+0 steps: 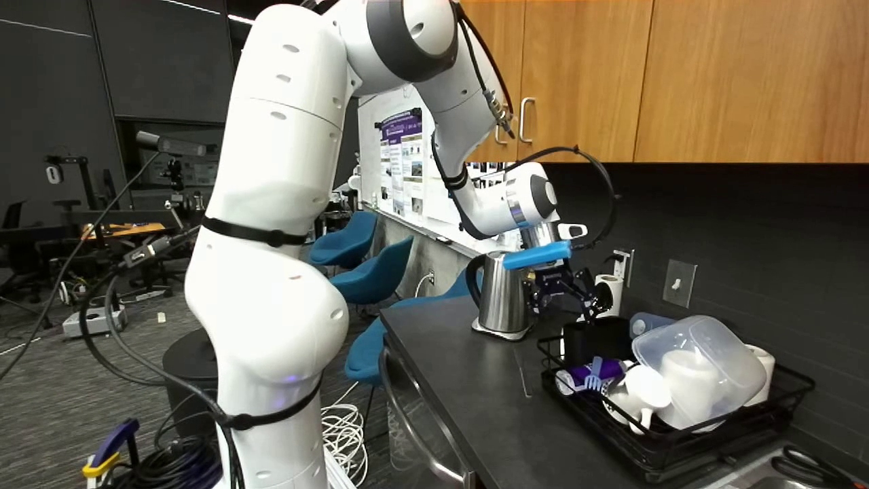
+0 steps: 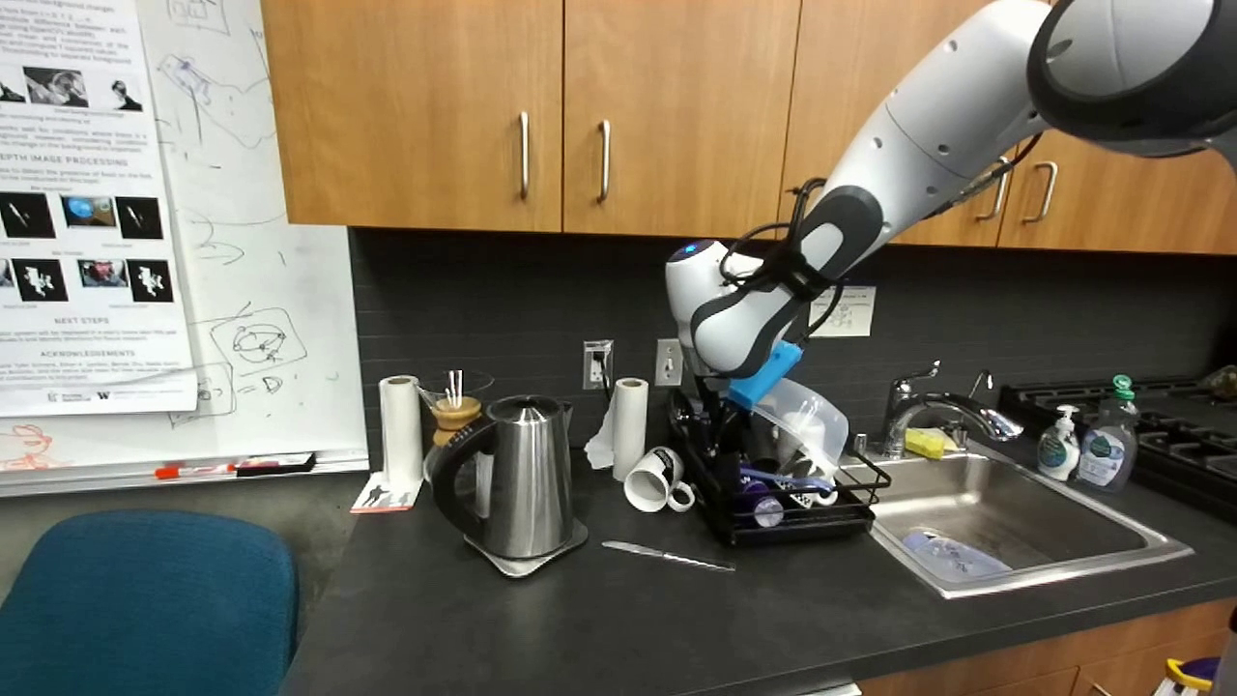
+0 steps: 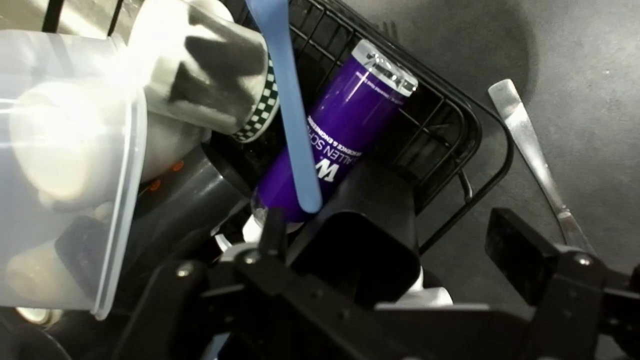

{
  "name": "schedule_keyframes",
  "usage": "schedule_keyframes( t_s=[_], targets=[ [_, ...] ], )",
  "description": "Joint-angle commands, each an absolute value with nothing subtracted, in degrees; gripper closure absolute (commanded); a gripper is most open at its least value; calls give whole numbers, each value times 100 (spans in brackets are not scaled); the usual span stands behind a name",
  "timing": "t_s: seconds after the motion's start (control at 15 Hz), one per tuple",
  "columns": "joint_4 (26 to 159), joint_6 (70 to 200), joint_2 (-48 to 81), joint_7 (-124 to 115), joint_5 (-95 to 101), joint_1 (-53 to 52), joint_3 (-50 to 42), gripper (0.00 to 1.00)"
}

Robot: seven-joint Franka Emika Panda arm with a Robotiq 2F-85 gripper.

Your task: Move the blue fork from the drying rack to the counter next to the knife

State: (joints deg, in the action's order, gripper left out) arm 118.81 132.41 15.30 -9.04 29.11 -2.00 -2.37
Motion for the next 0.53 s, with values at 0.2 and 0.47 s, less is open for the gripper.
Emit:
schedule_keyframes(
  t_s=[0.2,0.47],
  targets=[
    [11960,13276,1683,-1308,3566,-237,-547,0],
    [11938,13300,1775,-1328,3615,-157,-631,0]
  ],
)
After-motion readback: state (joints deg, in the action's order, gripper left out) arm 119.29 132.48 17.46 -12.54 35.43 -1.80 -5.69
